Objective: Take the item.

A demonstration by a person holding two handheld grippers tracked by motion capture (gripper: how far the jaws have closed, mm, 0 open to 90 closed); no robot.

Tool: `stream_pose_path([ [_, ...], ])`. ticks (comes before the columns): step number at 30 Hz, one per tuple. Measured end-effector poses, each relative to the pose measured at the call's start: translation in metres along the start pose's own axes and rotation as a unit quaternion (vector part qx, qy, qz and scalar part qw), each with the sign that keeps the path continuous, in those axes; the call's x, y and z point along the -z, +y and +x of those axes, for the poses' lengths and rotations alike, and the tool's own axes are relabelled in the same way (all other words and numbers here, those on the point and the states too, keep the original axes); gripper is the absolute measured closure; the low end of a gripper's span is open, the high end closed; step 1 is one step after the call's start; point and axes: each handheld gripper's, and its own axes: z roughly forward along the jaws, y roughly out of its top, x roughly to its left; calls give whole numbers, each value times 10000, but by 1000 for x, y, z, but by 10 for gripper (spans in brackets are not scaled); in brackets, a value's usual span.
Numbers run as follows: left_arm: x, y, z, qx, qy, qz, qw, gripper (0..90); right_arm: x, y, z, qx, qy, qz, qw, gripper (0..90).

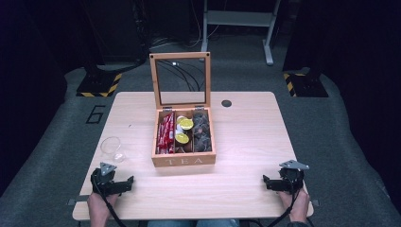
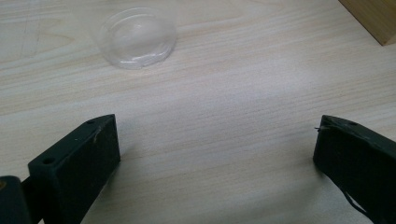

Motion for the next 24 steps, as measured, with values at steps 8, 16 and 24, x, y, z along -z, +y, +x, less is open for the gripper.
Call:
stream_pose_path([
  [8,1,-1,-2,-24,52,-17,10000,4,-3,2,-3,16,32,-34,10000,0],
  [16,1,-1,-3,-89,-2,-55,9999,3,-1,1,-4,0,-53,-49,10000,0],
  [24,6,-3,-12,-338,-237,-13,9991,22,-2,1,-5,-3,-53,-54,10000,5],
])
